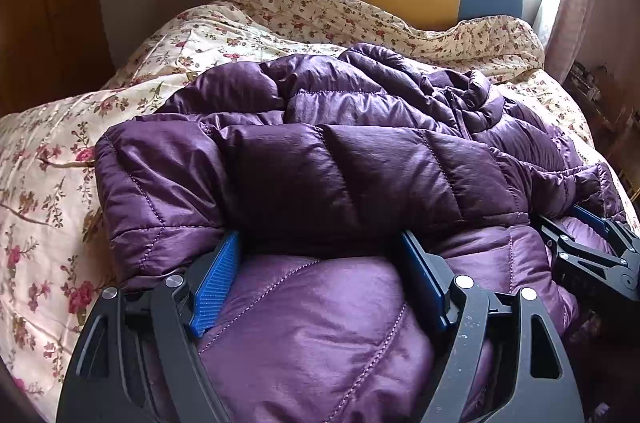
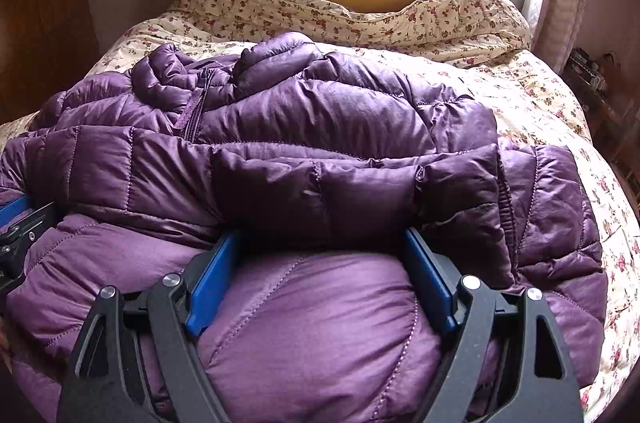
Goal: Fold large clothes
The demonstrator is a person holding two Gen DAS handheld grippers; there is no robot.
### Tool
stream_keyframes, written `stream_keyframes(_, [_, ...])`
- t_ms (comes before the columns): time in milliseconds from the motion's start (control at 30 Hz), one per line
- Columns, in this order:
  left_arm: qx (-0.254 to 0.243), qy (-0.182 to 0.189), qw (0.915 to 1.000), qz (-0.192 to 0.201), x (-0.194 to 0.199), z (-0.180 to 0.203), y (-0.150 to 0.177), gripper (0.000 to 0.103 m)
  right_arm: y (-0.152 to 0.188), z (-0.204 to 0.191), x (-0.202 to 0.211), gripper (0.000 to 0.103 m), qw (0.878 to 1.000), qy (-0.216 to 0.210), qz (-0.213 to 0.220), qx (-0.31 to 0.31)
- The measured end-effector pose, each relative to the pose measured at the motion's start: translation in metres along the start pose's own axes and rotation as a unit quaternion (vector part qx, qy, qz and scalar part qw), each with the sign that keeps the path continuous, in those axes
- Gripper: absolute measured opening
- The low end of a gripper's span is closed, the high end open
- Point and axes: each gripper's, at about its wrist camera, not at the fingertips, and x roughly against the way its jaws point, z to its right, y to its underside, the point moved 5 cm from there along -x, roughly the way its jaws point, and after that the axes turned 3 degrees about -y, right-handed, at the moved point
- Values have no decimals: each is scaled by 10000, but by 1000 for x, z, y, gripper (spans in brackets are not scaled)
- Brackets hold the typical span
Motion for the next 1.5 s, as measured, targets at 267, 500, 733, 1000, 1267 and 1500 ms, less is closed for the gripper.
stream_keyframes(267, [19, 14, 10000, 15, 0, 0, 0, 78, 0, 0, 0, 81, 10000, -5, 7, -2])
stream_keyframes(500, [31, 22, 10000, 3, 0, -1, 0, 78, -2, -1, 2, 83, 10000, 67, -22, 45])
stream_keyframes(733, [113, 71, 9999, -42, 26, -9, 0, 79, -14, 4, 37, 97, 9997, -173, -92, 114])
stream_keyframes(1000, [279, 353, 9990, 8, 88, -32, 33, 79, 27, 31, 83, 98, 9977, -365, -522, 242])
stream_keyframes(1267, [378, 581, 9974, -214, 143, -63, 101, 79, 104, 74, 126, 98, 9937, -343, -1052, 155])
stream_keyframes(1500, [507, 754, 9951, -387, 177, -73, 163, 75, 166, 102, 167, 97, 9904, -468, -1298, -24])
